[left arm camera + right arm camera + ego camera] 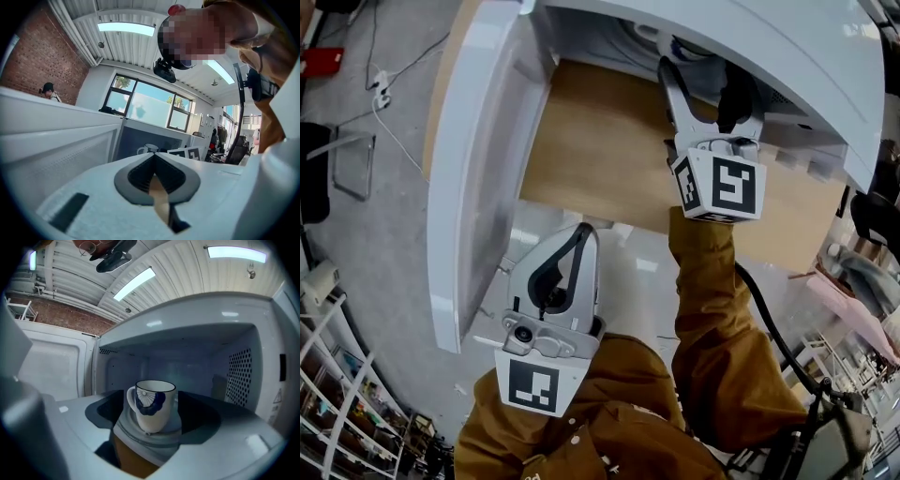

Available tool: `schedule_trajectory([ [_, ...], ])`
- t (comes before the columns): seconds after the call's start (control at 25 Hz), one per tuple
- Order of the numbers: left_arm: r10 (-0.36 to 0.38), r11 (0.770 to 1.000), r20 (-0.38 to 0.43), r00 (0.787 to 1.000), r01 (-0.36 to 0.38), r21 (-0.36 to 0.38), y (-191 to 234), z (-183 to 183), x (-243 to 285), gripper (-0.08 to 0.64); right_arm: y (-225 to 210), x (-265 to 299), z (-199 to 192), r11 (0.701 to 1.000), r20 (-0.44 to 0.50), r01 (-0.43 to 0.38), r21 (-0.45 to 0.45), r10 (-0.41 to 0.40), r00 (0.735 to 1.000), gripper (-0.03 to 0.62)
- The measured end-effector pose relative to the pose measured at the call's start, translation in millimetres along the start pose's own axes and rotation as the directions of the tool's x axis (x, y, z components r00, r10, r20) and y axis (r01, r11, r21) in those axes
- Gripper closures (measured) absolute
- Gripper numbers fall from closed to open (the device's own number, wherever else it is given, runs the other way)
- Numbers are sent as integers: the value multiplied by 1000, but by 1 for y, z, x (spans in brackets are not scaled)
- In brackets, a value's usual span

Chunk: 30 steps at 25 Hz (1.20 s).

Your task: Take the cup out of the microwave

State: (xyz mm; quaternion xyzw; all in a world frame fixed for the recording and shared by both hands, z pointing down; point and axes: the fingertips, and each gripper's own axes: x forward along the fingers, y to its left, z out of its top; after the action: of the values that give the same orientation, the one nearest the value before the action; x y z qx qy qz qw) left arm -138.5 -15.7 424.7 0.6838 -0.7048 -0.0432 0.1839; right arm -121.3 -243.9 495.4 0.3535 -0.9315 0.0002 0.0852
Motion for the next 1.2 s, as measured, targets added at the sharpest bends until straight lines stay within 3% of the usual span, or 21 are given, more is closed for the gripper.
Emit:
schedule_trajectory([
  [0.6, 27, 999, -11, 1000, -28, -17, 6, -12, -7, 556, -11, 49, -13, 998, -31, 30, 57, -28, 999, 202],
  [0.96, 56, 998, -5, 998, -56, -15, 16, -8, -16, 556, -13, 57, -15, 997, -56, 66, 42, -64, 996, 198],
  [1.2, 56, 998, 1, 998, -56, -15, 14, -6, -20, 556, -6, 49, -9, 999, -37, 41, 21, -40, 999, 198],
])
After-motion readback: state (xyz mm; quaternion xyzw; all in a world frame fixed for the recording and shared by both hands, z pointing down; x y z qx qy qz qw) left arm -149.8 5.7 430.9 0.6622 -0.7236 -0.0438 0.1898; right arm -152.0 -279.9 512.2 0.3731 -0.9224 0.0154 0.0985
